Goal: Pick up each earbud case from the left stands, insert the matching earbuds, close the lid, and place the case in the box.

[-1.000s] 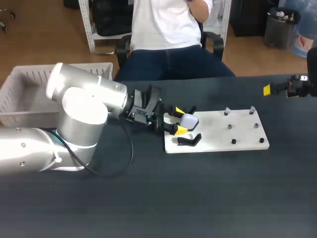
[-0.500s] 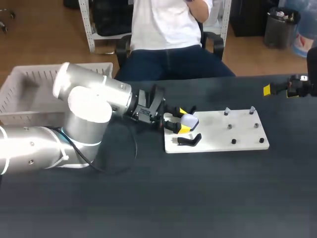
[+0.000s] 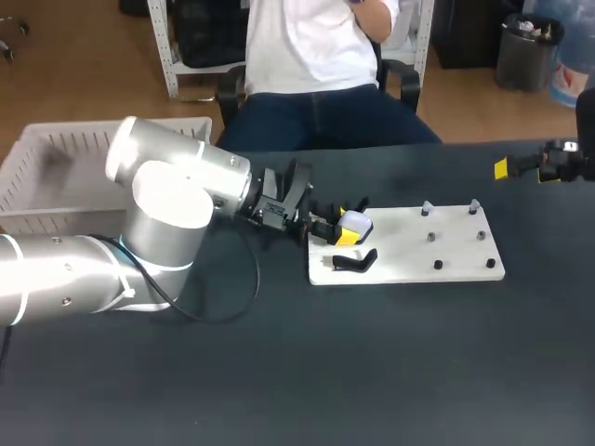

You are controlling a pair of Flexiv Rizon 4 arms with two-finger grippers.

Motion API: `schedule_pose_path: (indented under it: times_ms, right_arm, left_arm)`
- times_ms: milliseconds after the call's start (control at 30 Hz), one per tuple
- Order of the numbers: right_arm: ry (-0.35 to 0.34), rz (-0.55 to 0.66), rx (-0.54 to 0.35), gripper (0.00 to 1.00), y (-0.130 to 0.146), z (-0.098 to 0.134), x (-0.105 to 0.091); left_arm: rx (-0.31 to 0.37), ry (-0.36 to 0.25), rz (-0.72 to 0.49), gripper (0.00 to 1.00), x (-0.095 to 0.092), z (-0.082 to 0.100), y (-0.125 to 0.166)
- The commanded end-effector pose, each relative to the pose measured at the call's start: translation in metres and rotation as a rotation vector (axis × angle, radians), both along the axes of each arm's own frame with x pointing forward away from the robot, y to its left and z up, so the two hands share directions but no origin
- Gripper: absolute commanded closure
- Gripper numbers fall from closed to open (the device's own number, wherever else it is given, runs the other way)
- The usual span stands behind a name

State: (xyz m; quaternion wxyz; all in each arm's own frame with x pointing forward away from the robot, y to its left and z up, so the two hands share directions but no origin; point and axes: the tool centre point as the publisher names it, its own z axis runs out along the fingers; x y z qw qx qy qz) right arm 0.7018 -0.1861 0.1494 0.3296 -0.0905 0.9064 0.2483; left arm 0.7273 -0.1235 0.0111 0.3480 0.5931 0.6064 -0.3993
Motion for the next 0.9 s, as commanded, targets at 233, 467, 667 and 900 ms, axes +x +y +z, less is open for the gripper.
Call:
schedule_pose_path:
  times_ms: [233, 467, 667, 900]
  right_arm:
    - [0.000, 0.000, -0.001, 0.00, 0.000, 0.000, 0.000]
    - [0.000, 0.000, -0.001, 0.00, 0.000, 0.000, 0.000]
    - [0.000, 0.002, 0.002, 0.00, 0.004, 0.000, 0.000]
    - [0.041, 0.067, 0.009, 0.00, 0.038, -0.010, 0.001]
  left_arm:
    - [-0.017, -0.016, -0.012, 1.00, -0.006, 0.012, 0.004]
    - [-0.055, -0.080, -0.007, 1.00, -0.020, 0.044, 0.012]
    - [-0.060, -0.130, -0.005, 1.00, -0.025, 0.065, 0.011]
    - [-0.055, -0.184, 0.067, 1.00, -0.022, 0.082, 0.002]
